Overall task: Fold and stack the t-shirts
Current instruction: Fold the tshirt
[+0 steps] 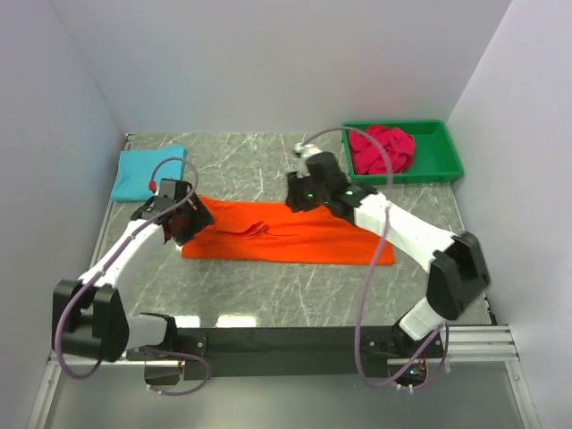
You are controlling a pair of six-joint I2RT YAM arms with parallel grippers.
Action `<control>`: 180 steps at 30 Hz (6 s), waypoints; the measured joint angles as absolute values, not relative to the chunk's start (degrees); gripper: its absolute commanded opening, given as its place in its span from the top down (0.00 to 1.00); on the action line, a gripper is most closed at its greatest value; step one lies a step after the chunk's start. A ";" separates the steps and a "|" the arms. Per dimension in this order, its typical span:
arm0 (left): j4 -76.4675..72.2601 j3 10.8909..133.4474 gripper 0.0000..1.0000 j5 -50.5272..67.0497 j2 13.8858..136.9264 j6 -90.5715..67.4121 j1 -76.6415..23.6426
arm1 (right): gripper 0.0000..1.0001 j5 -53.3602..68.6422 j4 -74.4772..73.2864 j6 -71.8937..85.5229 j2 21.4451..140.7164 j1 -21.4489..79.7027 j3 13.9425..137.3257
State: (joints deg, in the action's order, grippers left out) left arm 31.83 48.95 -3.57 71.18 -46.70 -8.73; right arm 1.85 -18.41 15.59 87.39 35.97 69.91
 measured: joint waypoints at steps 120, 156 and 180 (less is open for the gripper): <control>25.47 57.04 0.49 -6.83 88.95 -51.77 -15.31 | 0.65 -2.85 -15.20 22.72 109.14 42.19 82.76; 23.00 54.94 0.83 -6.98 94.63 -51.53 -15.51 | 0.80 11.09 -7.05 21.56 114.83 42.24 77.45; 22.24 53.36 0.79 -6.50 94.52 -51.33 -13.93 | 0.79 8.25 -12.49 21.61 119.15 42.24 81.36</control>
State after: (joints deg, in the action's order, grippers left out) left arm 22.24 53.36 -6.50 94.52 -51.33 -13.93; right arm 8.25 -12.49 21.61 119.15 42.24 81.36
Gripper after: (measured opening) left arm 0.178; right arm 0.202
